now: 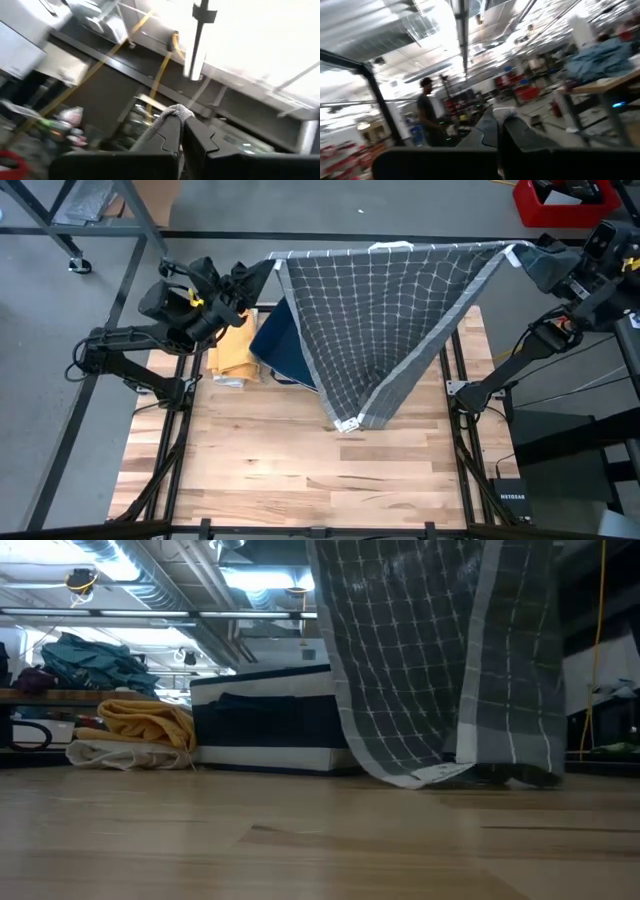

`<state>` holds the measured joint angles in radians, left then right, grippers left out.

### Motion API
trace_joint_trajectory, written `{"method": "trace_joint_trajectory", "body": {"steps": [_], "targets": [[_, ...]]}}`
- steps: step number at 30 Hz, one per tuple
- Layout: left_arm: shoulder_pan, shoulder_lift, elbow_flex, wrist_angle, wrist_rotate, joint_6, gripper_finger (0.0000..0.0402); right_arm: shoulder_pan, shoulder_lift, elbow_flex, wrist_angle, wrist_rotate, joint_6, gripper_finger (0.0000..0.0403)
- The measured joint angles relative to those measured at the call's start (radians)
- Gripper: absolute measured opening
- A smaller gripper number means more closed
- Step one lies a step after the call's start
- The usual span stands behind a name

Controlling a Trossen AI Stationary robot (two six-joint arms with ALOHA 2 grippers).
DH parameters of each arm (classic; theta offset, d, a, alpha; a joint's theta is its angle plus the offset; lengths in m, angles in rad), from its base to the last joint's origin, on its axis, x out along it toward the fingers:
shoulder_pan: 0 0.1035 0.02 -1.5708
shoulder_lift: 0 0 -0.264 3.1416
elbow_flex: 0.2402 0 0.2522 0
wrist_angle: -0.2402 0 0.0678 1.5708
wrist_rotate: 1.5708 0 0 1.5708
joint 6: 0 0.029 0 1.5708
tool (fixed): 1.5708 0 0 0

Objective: Fold towel
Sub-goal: Fold the gray patterned towel

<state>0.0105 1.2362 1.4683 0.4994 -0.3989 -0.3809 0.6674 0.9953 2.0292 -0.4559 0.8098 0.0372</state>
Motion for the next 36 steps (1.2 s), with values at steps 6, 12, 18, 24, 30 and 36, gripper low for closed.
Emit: {"method": "trace_joint_trajectory", "body": {"steps": [6,12,18,24,30,36], "targets": [[-0.048,-0.004,0.004,0.021,0.228,-0.158,0.0000,0.000,0.004,-0.005,-0.096,-0.322,0.235,0.0001],[-0.148,-0.014,0.012,0.011,0.272,-0.164,0.0000,0.000,0.023,-0.006,-0.088,-0.544,0.332,0.0001],[-0.231,-0.014,0.090,-0.004,0.277,-0.025,0.0000,0.000,0.039,-0.007,-0.083,-0.559,0.392,0.0001],[-0.283,-0.013,0.184,-0.075,0.271,0.102,0.0000,-0.001,0.062,-0.008,-0.023,-0.560,0.408,0.0001],[-0.293,-0.013,0.234,-0.224,0.222,0.101,0.0000,0.000,0.068,-0.005,-0.017,-0.560,0.404,0.0001],[-0.293,-0.017,0.236,-0.367,0.215,0.101,0.0000,0.000,0.063,-0.002,-0.170,-0.548,0.402,0.0001]]}}
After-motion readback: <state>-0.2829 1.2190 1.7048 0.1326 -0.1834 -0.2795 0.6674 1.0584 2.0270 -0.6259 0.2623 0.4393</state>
